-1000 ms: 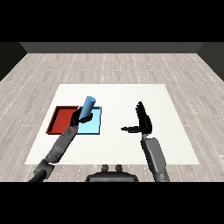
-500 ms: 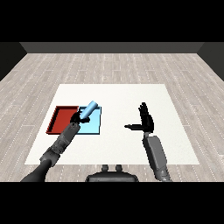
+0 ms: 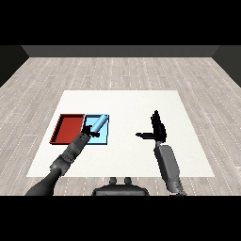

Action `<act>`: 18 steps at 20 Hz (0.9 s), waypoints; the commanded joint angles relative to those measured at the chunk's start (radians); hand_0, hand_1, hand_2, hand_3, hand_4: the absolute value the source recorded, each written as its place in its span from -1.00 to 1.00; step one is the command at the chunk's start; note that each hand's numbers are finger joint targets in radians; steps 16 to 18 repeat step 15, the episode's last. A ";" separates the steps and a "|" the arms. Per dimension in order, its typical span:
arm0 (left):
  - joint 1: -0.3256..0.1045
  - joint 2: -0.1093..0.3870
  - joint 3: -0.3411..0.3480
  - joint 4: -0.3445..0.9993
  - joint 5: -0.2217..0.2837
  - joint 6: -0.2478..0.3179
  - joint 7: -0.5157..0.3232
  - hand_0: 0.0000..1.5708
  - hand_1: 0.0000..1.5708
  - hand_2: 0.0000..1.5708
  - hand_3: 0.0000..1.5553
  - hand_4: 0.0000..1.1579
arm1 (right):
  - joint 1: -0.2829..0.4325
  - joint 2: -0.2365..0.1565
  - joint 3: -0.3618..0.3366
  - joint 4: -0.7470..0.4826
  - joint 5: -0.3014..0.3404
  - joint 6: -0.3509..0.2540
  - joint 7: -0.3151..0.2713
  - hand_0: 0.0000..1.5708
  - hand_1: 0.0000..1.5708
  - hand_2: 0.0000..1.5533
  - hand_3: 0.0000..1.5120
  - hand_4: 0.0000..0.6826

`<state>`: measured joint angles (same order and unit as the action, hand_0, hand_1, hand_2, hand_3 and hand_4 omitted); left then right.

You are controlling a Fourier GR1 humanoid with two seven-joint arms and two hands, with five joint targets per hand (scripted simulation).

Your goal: Pick the blue can and put it in the blue box

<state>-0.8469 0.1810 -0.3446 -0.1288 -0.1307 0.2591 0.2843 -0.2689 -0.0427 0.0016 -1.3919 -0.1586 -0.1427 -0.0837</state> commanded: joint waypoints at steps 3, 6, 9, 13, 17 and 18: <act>-0.022 -0.019 0.011 0.097 -0.020 -0.045 0.001 -1.00 -1.00 -1.00 -1.00 -1.00 | 0.032 -0.010 -0.012 0.018 -0.007 0.031 -0.049 -1.00 -1.00 -1.00 -1.00 -1.00; 0.009 -0.034 0.097 0.035 0.061 0.230 -0.021 -1.00 -1.00 -1.00 -1.00 -1.00 | 0.036 -0.028 -0.038 0.011 -0.017 0.031 -0.059 -1.00 -1.00 -1.00 -1.00 -1.00; -0.018 0.003 0.118 -0.058 0.068 0.430 -0.147 -1.00 -1.00 -1.00 -1.00 -1.00 | -0.005 -0.011 -0.010 0.028 0.008 0.012 -0.030 -1.00 -1.00 -1.00 -1.00 -1.00; 0.014 -0.012 0.220 -0.273 0.160 0.473 -0.443 -1.00 -1.00 -1.00 -1.00 -1.00 | 0.006 -0.023 -0.008 0.034 0.025 0.016 -0.062 -1.00 -1.00 -1.00 -1.00 -1.00; 0.041 0.016 0.258 -0.351 0.193 0.438 -0.559 -1.00 -1.00 -1.00 -1.00 -1.00 | 0.014 -0.053 0.014 0.020 0.051 0.042 -0.071 -1.00 -1.00 -1.00 -1.00 -1.00; 0.041 0.016 0.258 -0.351 0.193 0.438 -0.559 -1.00 -1.00 -1.00 -1.00 -1.00 | 0.014 -0.053 0.014 0.020 0.051 0.042 -0.071 -1.00 -1.00 -1.00 -1.00 -1.00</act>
